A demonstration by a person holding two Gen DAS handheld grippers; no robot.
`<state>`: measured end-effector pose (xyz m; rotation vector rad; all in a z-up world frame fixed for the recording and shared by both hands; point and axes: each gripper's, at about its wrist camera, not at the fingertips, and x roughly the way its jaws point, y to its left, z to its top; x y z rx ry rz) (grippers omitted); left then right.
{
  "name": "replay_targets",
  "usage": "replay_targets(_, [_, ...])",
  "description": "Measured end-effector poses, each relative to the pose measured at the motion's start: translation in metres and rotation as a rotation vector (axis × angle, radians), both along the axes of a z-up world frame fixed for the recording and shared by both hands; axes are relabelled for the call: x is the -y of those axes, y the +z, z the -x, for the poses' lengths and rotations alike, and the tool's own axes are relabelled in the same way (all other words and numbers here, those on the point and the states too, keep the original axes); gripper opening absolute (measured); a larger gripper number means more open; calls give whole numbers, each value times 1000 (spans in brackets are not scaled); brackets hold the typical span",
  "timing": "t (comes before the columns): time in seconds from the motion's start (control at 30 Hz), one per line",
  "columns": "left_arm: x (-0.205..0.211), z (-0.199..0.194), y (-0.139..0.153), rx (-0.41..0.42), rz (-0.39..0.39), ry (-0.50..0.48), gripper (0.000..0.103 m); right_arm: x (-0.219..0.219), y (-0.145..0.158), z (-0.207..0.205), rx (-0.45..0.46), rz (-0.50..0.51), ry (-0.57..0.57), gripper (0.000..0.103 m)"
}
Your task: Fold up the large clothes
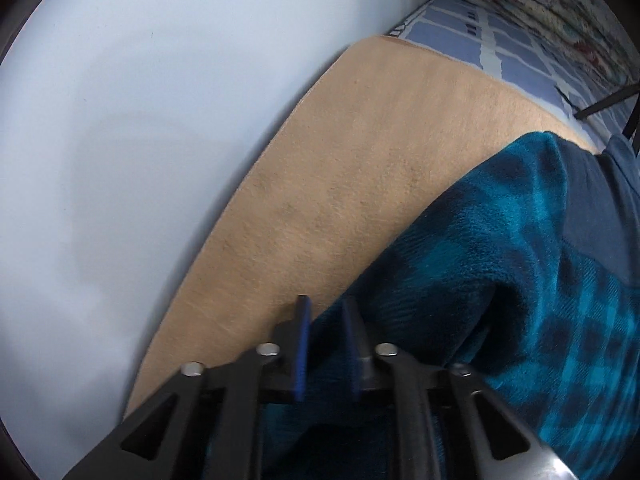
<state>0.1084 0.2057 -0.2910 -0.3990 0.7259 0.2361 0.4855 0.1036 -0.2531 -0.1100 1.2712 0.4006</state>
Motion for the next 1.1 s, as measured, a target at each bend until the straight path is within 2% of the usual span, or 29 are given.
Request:
replay_targets(0.13, [-6, -2, -9, -27, 19, 47, 55, 13, 7, -4, -18, -76, -11, 0])
replay_targets(0.23, [-4, -4, -12, -39, 4, 65, 55, 17, 13, -2, -17, -108, 1, 0])
replay_targets(0.27, [-1, -7, -13, -38, -14, 54, 44, 19, 16, -2, -17, -122, 4, 0])
replay_targets(0.3, [2, -10, -13, -39, -26, 43, 14, 21, 18, -2, -17, -137, 6, 0])
replay_targets(0.33, [4, -14, -16, -47, -36, 25, 4, 22, 20, -2, -18, -150, 7, 0])
replay_targets(0.43, [7, -16, -12, -9, -25, 1, 1, 33, 28, -5, -26, -209, 1, 0])
replay_targets(0.57, [21, -2, 10, 72, -68, -79, 0, 59, 43, -12, -33, -303, -17, 0])
replay_targets(0.67, [31, 10, 16, 54, -96, -133, 1, 79, 57, -10, -31, -353, -37, 0])
replay_targets(0.73, [31, 21, 17, 47, -88, -148, 6, 89, 65, -8, -21, -359, -38, 0])
replay_targets(0.8, [31, 32, 18, 38, -89, -151, 29, 100, 72, -6, -12, -371, -35, 0])
replay_targets(0.87, [28, 44, 20, 48, -87, -135, 38, 111, 77, -4, -10, -377, -36, 0])
replay_targets(0.93, [22, 51, 22, 50, -84, -101, 43, 121, 79, -4, -8, -376, -34, 0])
replay_targets(0.97, [18, 53, 23, 49, -72, -80, 55, 128, 80, -3, -6, -373, -30, 0])
replay_targets(1.03, [9, 49, 21, 55, -38, -38, 67, 142, 76, -3, -10, -368, -35, 0])
replay_targets(1.1, [-1, 41, 17, 58, 6, -13, 67, 153, 71, -3, -17, -363, -49, 0])
